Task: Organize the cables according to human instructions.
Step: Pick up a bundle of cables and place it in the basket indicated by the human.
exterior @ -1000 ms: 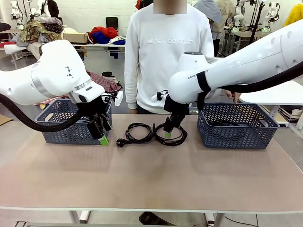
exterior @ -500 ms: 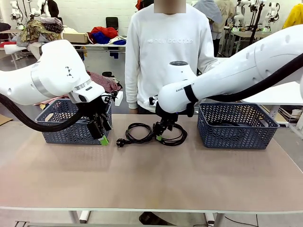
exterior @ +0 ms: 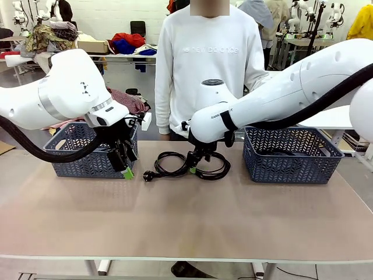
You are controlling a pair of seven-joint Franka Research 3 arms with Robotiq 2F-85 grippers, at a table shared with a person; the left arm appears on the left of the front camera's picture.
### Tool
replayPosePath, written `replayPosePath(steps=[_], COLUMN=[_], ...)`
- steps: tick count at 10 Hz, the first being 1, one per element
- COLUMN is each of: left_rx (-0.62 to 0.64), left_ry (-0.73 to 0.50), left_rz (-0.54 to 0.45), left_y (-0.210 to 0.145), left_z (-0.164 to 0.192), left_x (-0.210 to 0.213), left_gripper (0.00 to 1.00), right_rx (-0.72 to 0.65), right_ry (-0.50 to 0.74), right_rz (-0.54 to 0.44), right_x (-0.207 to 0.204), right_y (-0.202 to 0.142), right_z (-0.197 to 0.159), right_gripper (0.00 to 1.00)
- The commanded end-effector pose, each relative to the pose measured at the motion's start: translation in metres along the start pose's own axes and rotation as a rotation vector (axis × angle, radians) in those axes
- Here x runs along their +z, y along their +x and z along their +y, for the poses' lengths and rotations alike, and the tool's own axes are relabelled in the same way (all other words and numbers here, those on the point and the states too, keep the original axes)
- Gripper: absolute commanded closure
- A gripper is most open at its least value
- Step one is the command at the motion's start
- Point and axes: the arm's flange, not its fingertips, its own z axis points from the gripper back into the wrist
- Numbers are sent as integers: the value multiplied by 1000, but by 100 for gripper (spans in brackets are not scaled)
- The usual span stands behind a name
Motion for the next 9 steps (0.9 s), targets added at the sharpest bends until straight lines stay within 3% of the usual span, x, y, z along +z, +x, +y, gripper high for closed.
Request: replayPosePath(steps=[1, 6, 9], left_rx=[1, 1, 1], left_ry=[4, 4, 4], left_rz=[0, 0, 0], left_y=[0, 0, 0], left_z=[0, 0, 0], left_x=[1, 1, 1], left_gripper=[0, 0, 0], right_rx=[-40, 0, -43], right_ry=[-24, 0, 5], right_rz=[21, 0, 5], right_x=[6, 0, -7], right_y=[3, 0, 3], right_z=[3, 0, -1], right_gripper=[0, 0, 0])
